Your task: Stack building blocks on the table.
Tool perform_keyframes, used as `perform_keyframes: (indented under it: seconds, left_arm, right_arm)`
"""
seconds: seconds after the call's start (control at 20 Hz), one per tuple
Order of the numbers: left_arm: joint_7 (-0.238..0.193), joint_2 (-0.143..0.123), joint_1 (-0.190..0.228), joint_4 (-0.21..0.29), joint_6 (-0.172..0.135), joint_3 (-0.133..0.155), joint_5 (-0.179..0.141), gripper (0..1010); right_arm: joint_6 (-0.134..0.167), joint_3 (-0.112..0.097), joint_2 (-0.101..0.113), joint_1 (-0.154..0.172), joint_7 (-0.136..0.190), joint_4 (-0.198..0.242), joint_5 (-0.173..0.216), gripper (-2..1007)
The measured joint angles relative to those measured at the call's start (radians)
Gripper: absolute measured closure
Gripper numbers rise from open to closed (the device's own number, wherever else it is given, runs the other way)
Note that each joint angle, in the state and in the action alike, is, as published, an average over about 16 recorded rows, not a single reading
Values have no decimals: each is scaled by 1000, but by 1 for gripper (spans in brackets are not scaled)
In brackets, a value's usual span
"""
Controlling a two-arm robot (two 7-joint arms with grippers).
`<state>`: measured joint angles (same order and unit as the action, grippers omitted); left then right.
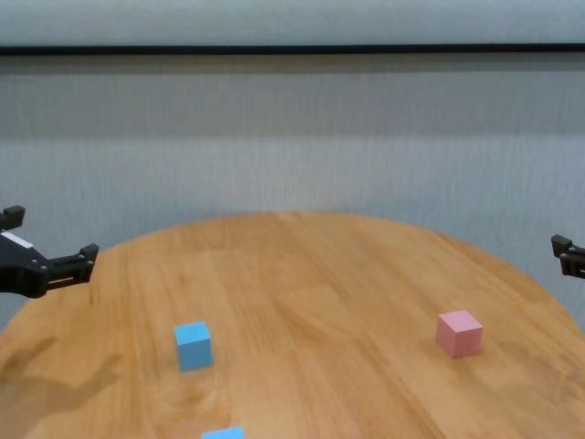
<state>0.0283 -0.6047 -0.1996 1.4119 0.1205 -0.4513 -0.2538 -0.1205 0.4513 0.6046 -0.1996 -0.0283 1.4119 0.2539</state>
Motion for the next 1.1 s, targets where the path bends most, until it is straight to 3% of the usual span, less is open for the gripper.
perform_keyframes:
  seconds: [1.1]
  left_arm:
    - [-2,0,0,0,0,0,0,7]
  right_arm:
    - [0,0,0,0,0,0,0,0]
